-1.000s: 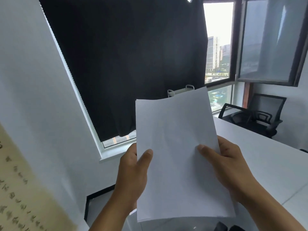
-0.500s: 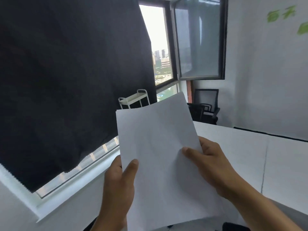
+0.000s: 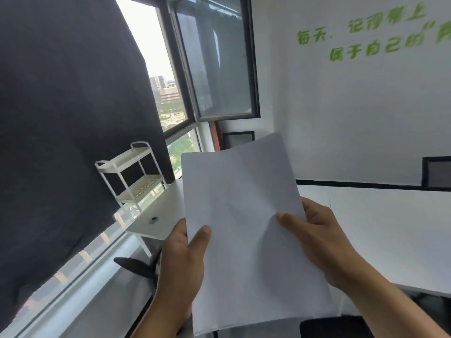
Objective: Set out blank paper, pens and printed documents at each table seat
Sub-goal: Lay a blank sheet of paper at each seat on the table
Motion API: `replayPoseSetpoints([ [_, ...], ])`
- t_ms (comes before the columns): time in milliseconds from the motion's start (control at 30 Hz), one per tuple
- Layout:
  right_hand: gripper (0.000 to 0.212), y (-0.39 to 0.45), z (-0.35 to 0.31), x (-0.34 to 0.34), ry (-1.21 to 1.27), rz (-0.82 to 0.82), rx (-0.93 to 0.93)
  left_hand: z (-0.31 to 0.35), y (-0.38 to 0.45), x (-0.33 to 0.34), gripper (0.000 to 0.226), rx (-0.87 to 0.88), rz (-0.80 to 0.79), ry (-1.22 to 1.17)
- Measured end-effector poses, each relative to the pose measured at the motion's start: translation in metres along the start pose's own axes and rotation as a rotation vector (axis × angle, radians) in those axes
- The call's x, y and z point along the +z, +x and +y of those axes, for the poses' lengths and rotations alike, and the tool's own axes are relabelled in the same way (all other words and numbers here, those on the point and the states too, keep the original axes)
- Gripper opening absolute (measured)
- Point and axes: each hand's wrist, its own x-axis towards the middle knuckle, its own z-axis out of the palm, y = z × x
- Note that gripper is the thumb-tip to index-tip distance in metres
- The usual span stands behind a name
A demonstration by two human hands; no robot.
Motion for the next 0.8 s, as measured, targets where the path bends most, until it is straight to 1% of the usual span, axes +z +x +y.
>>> replayPoseSetpoints([
  [133,0.025,0.041,0.024,-0.012,0.015,0.099,0.037,-0.010,0.050,0.034,0.015,-0.007,-0.109,0.020],
  [333,0.019,0.096,0.055,-0.030,0.015,0.180,0.097,-0.036,0.112,0.082,0.012,-0.026,-0.181,0.058],
  [433,0.018,0.118,0.067,-0.037,-0.018,0.201,0.131,-0.048,0.136,0.100,0.015,-0.089,-0.211,0.042],
  [667,0.016,0.169,0.109,-0.046,-0.084,0.290,0.251,-0.096,0.203,0.146,0.018,-0.180,-0.386,0.053],
  [800,0.018,0.200,0.129,-0.040,-0.135,0.303,0.327,-0.131,0.246,0.163,0.017,-0.244,-0.482,0.067],
])
